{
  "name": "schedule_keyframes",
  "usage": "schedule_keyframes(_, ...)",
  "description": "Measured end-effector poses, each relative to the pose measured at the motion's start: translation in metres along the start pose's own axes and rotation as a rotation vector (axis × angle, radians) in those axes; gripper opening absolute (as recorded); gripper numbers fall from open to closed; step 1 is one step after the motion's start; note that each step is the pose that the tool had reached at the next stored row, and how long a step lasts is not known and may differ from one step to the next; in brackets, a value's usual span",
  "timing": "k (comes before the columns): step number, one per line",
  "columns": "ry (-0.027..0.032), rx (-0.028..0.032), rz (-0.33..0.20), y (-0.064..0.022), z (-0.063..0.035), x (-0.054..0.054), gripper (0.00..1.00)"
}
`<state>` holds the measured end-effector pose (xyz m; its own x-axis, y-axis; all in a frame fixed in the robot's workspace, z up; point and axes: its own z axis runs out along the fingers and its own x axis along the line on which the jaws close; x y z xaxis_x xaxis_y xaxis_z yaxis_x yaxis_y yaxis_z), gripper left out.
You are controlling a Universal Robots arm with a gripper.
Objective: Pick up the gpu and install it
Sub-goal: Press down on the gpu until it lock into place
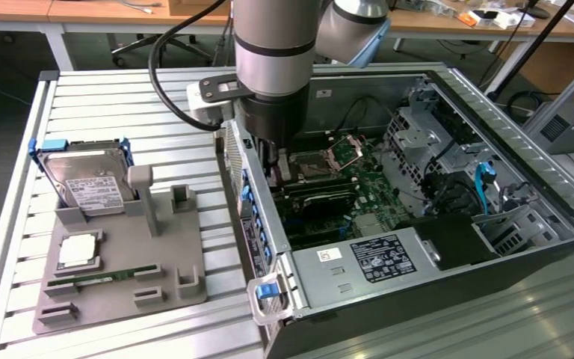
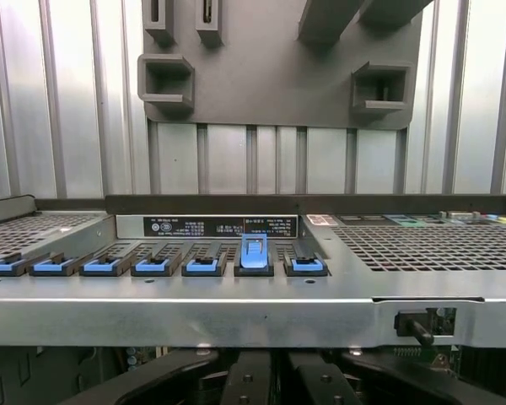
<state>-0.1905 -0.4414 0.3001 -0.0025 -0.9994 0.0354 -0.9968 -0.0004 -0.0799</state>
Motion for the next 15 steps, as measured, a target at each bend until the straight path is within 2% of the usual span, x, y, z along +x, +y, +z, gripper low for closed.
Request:
schedule_keyframes(10,-0.0001,-0.0003,0.0,0.0009,0.0002,0.0,0.11)
schedule_keyframes(15,-0.0001,-0.0029,0.0,-0.0087,0.0019,0.0,0.11)
